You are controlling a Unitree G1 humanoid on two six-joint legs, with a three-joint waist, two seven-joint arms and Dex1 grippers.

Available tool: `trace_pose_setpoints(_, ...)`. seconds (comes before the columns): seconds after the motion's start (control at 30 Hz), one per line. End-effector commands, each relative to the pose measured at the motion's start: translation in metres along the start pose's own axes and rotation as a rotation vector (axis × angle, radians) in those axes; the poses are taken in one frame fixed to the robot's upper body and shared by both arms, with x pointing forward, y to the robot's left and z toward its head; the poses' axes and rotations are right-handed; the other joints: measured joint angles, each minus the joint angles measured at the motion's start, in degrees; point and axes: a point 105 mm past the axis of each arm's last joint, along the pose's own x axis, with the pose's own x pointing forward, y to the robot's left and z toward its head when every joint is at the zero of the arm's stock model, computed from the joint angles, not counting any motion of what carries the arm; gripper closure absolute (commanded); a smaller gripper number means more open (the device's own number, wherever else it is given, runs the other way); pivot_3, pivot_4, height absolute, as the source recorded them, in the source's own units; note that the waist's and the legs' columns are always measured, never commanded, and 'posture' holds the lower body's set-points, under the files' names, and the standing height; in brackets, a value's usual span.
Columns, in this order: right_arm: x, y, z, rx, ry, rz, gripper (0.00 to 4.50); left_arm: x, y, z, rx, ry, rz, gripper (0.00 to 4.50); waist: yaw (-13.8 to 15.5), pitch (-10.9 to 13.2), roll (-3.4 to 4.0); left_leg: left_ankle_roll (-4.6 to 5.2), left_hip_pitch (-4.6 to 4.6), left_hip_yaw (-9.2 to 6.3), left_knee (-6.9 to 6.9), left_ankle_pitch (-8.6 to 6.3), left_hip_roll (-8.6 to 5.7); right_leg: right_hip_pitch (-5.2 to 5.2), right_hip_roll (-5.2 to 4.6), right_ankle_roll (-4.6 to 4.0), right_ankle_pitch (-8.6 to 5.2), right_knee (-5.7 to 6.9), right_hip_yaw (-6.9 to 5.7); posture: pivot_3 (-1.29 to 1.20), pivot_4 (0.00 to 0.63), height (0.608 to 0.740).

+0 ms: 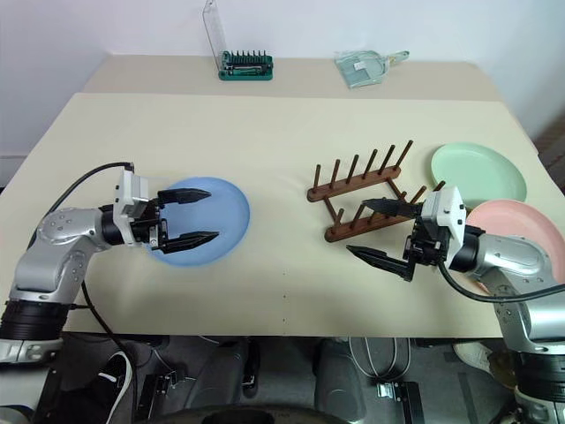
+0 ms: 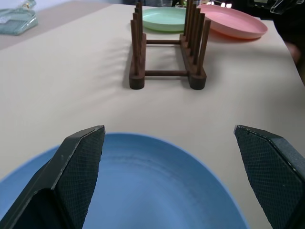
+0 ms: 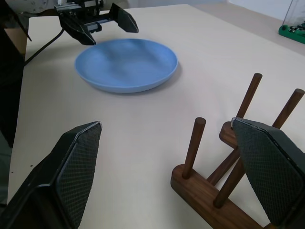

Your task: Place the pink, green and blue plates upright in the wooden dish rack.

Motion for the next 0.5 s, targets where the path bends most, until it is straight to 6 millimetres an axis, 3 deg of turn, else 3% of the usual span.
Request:
trace_pose_setpoints(0.03, 0.003, 0.005, 0.008, -0.037, -0.028, 0.006, 0.05, -0.001, 0.003, 0.005, 0.032, 0.005, -0.007, 0.0, 0.0, 0.0, 0.0, 0.0, 0.0, 0.0, 0.0, 0.0, 0.0, 0.0, 0.0, 0.0, 0.0, 0.0, 0.0, 0.0, 0.15, 0.74)
trace_pose_setpoints(0.5, 0.011, -0.001, 0.023, -0.08, -0.077, -0.017, 0.05, 0.002, 0.012, 0.014, 0.055, -0.038, 0.007, 0.0, -0.2, 0.0, 0.0, 0.0, 0.02, -0.01, 0.0, 0.0, 0.0, 0.01, 0.0, 0.0, 0.0, 0.01, 0.0, 0.0, 0.15, 0.74)
